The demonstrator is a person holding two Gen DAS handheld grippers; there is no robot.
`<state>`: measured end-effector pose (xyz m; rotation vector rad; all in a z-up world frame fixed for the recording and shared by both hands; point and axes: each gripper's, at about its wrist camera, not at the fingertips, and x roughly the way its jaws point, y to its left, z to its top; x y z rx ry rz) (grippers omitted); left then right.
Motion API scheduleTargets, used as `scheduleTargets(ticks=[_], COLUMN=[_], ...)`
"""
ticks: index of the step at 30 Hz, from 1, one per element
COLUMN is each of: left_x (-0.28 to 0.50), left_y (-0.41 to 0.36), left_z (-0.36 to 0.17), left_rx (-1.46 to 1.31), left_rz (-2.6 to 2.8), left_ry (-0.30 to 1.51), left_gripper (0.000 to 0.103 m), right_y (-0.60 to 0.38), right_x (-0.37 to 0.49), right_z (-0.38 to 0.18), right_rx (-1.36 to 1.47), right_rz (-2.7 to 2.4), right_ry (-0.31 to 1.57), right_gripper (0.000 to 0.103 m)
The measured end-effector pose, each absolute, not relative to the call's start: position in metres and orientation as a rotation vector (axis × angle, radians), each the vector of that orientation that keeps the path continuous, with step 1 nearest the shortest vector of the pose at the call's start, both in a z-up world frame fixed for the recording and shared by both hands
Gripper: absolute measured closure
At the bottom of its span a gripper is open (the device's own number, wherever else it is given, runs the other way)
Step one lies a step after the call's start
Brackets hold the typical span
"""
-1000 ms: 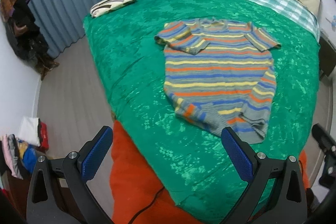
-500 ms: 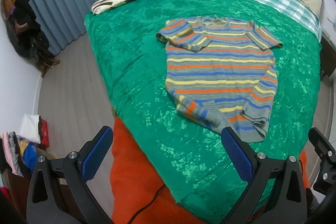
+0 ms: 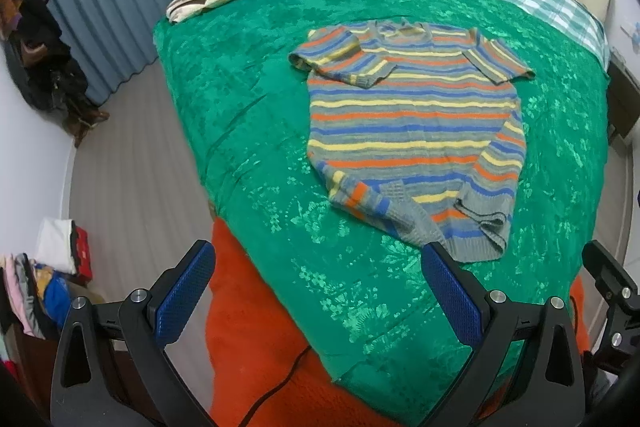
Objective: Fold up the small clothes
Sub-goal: 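Move both tools toward the striped sweater's hem, then grasp the striped sweater's hem with the right tool and pull it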
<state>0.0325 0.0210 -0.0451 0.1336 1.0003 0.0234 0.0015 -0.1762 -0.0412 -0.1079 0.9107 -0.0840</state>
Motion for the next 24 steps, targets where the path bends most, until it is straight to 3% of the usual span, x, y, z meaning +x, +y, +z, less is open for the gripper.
scheduleTargets(ticks=[11,16,18,20,21,23,24], left_x=[0.051,0.063,0.07,0.078,0.082,0.082,0.079], left_y=[0.05,0.03,0.023,0.021,0.023,0.03,0.036], left_z=[-0.052,-0.089,-0.107,-0.119,-0.122,-0.121,-0.117], left_rx=[0.012,0.096,0.06,0.012,-0.004,-0.029,-0.03], left_rz=[-0.133,-0.268,-0.303,-0.306,-0.299,-0.279,-0.27], left_ry=[1.009,1.061,1.103,1.126,1.13,1.126,1.12], left_gripper=[0.001,0.001,0.001,0.001,0.002,0.002,0.002], right_y=[-0.183,-0.179,-0.171,-0.167,-0.169,-0.179,-0.188], right_x=[0.008,0.037,0.059,0.074,0.081,0.09,0.091], right_z=[-0.049,-0.083,-0.116,-0.138,-0.148,-0.159,-0.162], right_rx=[-0.125,-0.158,-0.192,-0.191,-0.178,-0.127,-0.08], right_rz=[-0.042,0.073,0.123,0.171,0.169,0.155,0.162], right_ry=[0.926,0.992,1.074,1.118,1.117,1.124,1.154], right_gripper=[0.0,0.003,0.015,0.042,0.048,0.083,0.088])
